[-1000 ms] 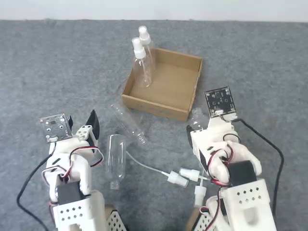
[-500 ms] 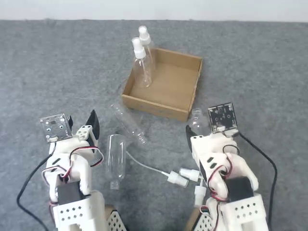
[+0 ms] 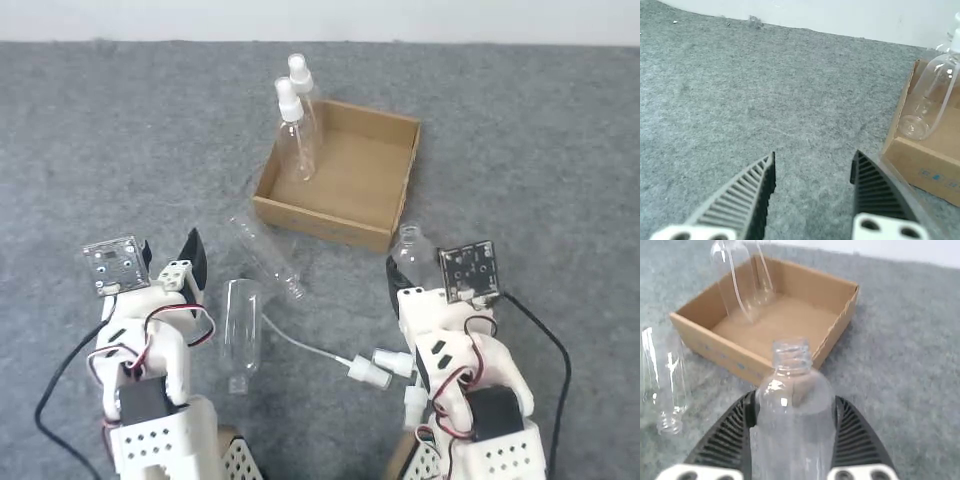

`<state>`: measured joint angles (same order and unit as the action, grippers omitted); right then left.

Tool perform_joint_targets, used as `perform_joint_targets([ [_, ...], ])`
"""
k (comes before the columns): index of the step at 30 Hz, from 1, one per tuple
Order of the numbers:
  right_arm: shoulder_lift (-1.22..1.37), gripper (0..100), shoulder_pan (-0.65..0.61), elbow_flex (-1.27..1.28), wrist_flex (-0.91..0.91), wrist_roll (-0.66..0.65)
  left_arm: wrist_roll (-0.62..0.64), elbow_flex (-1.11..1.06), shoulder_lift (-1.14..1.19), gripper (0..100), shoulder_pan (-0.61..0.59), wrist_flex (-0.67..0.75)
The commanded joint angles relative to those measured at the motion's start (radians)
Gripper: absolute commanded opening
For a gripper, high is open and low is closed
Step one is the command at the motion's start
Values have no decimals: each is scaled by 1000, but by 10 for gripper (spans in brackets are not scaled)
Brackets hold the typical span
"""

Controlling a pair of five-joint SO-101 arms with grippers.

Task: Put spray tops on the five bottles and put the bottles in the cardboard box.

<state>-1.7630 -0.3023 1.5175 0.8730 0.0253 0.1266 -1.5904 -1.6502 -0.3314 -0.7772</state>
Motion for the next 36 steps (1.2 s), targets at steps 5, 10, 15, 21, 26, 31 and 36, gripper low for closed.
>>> perform_joint_targets([
  [5,-53,16,-5,9,-27,44,-9,8,-8,231,-8,31],
  [10,-53,16,-4,9,-28,77,-9,13,-8,232,-8,20],
  [15,-53,16,-4,11,-28,83,-11,47,-8,232,-8,-49],
  [21,-53,16,58,11,-28,84,-55,68,-8,233,-2,-86],
  [26,-53,16,113,3,-28,86,-72,114,-8,233,-3,-106],
  [31,-54,16,208,-3,-54,153,-83,283,-2,233,31,-187],
  [36,-54,16,343,-6,-93,161,-198,437,-2,232,158,-273],
])
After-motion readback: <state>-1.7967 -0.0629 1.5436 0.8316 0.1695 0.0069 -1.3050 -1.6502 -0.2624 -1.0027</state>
